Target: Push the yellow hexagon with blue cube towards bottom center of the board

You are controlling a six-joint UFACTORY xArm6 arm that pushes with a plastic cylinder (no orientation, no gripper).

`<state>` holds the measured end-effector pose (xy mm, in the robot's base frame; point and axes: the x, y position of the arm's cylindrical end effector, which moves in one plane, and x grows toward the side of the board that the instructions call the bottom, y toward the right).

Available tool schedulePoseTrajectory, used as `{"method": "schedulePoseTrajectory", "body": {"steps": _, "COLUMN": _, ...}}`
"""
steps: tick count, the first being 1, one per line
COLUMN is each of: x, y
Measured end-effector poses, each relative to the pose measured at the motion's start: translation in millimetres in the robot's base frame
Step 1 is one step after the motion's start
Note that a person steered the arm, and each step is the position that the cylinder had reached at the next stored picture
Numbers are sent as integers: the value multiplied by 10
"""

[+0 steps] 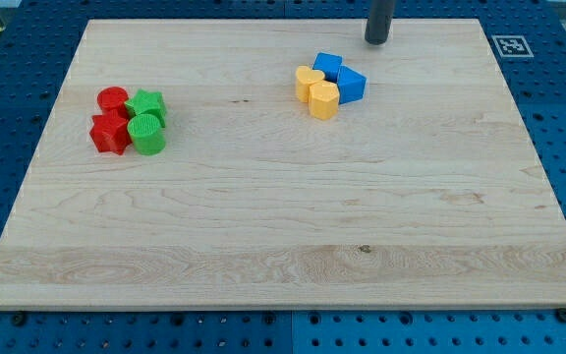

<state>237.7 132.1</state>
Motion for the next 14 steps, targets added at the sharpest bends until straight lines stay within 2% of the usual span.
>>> {"method": "schedulePoseTrajectory", "body": {"steps": 1, "x": 207, "y": 0}}
{"method": "schedulePoseTrajectory", "body": {"steps": 6, "x": 393, "y": -64}}
{"method": "schedulePoseTrajectory", "body": {"steps": 11, "x": 494, "y": -1080}}
{"method": "schedulePoseTrajectory", "body": {"steps": 12, "x": 542, "y": -975}}
{"method": "schedulePoseTrajectory", "body": {"steps": 14, "x": 1114, "y": -832}}
